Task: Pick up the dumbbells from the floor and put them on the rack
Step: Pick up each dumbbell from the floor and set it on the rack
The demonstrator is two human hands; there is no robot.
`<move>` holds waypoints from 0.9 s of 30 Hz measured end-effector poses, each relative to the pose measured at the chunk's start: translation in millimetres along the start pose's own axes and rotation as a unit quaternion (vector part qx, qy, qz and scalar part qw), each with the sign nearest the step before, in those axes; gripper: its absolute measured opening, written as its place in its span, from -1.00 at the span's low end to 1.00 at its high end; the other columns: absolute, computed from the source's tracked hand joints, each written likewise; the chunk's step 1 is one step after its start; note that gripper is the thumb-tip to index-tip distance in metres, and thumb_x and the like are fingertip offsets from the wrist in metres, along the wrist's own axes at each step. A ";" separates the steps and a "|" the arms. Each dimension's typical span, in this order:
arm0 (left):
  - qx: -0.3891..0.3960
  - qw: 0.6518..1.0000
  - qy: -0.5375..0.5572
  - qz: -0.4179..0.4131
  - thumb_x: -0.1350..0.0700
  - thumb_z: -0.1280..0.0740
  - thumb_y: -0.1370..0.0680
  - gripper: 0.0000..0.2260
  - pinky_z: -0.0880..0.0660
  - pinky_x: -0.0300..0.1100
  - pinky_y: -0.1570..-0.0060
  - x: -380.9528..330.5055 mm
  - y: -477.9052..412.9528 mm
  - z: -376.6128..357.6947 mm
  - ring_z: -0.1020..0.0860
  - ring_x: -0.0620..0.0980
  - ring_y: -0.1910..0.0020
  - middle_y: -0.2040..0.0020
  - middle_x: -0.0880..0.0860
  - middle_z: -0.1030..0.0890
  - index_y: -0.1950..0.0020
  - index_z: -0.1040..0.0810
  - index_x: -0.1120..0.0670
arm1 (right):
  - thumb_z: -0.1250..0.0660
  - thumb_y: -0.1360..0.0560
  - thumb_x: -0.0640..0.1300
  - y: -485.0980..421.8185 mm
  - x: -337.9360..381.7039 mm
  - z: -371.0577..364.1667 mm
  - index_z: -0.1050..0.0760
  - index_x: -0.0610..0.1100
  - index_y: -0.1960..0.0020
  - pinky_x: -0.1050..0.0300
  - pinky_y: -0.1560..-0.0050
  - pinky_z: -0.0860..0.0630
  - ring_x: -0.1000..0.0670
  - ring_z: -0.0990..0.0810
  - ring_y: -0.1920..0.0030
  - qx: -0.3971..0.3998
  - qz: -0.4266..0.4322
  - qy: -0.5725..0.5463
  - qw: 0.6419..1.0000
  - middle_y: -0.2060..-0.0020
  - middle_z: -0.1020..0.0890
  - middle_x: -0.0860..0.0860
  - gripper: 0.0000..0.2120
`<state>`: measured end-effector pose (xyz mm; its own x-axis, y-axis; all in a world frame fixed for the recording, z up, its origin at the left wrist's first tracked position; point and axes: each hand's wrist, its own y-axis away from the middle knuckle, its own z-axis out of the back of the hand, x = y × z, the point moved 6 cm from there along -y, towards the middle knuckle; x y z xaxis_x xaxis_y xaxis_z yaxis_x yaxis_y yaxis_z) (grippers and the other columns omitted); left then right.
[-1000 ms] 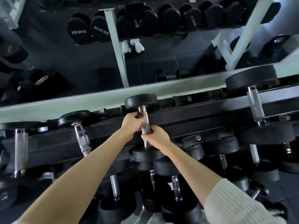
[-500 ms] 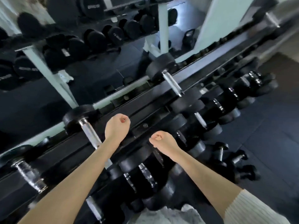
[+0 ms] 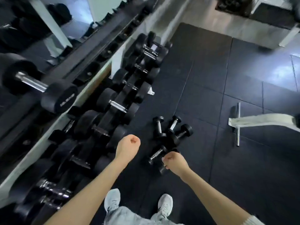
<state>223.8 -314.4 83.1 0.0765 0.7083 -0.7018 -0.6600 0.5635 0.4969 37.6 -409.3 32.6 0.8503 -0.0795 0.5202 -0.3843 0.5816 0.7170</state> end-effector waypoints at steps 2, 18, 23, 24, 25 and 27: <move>0.032 0.999 -0.023 -0.005 0.12 -0.27 -0.54 -0.89 -0.49 -0.13 0.08 -14.0 -2.7 -48.4 -0.52 0.00 0.19 0.24 -0.01 -0.59 0.12 -0.58 0.08 | -0.23 -0.45 -0.07 -7.7 -43.7 26.6 -0.50 -0.13 0.31 0.08 0.21 -0.47 -0.07 -0.59 0.28 -0.017 -0.042 -0.034 0.998 0.37 -0.58 0.00 -0.79; 0.167 0.973 -0.136 0.082 0.03 -0.17 -0.61 -0.77 -0.40 -0.14 0.11 73.4 -165.6 -334.2 -0.52 0.00 0.17 0.24 0.00 -0.58 0.12 -0.56 0.08 | -0.26 -0.56 -0.12 -217.4 -268.7 11.7 -0.49 -0.20 0.01 0.19 0.28 -0.48 -0.01 -0.52 0.29 -0.059 -0.235 -0.404 0.882 0.25 -0.57 -0.09 -0.86; 0.159 0.963 -0.191 0.104 -0.02 -0.12 -0.62 -0.68 -0.34 -0.12 0.22 161.1 -229.0 -412.9 -0.45 0.03 0.27 0.41 -0.06 -0.43 0.33 -0.37 -0.01 | -0.28 -0.56 -0.11 -312.4 -334.2 -40.7 -0.43 -0.17 0.12 0.25 0.40 -0.33 0.07 -0.36 0.43 -0.048 -0.265 -0.517 0.813 0.40 -0.41 -0.01 -0.85; 0.160 0.960 -0.207 0.103 -0.03 -0.10 -0.62 -0.68 -0.35 -0.11 0.20 181.6 -244.3 -432.5 -0.48 0.07 0.23 0.39 -0.04 -0.44 0.31 -0.36 0.01 | -0.28 -0.56 -0.10 -335.3 -350.5 -54.6 -0.40 -0.15 0.13 0.23 0.37 -0.28 0.07 -0.30 0.42 -0.043 -0.263 -0.536 0.801 0.40 -0.35 0.00 -0.84; 0.166 0.956 -0.221 0.102 -0.04 -0.09 -0.63 -0.68 -0.37 -0.10 0.17 201.3 -260.5 -451.0 -0.51 0.12 0.17 0.35 0.01 -0.48 0.27 -0.39 0.04 | -0.28 -0.56 -0.08 -358.1 -366.3 -67.8 -0.37 -0.13 0.15 0.21 0.34 -0.27 0.07 -0.27 0.41 -0.033 -0.264 -0.546 0.794 0.39 -0.31 0.01 -0.83; 0.180 0.945 -0.256 0.093 -0.05 -0.06 -0.63 -0.67 -0.43 -0.04 0.03 240.4 -292.8 -485.3 -0.56 0.20 0.01 0.15 0.15 -0.62 0.09 -0.49 0.12 | -0.28 -0.56 -0.03 -399.0 -393.4 -95.6 -0.34 -0.07 0.22 0.25 0.33 -0.30 0.10 -0.27 0.42 -0.015 -0.267 -0.547 0.793 0.42 -0.31 0.06 -0.77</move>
<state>72.7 -515.5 -478.9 0.3964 0.8702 -0.2927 -0.4078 0.4525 0.7930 -109.3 -532.7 -502.5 0.0619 -0.9666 0.2488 -0.0522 0.2458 0.9679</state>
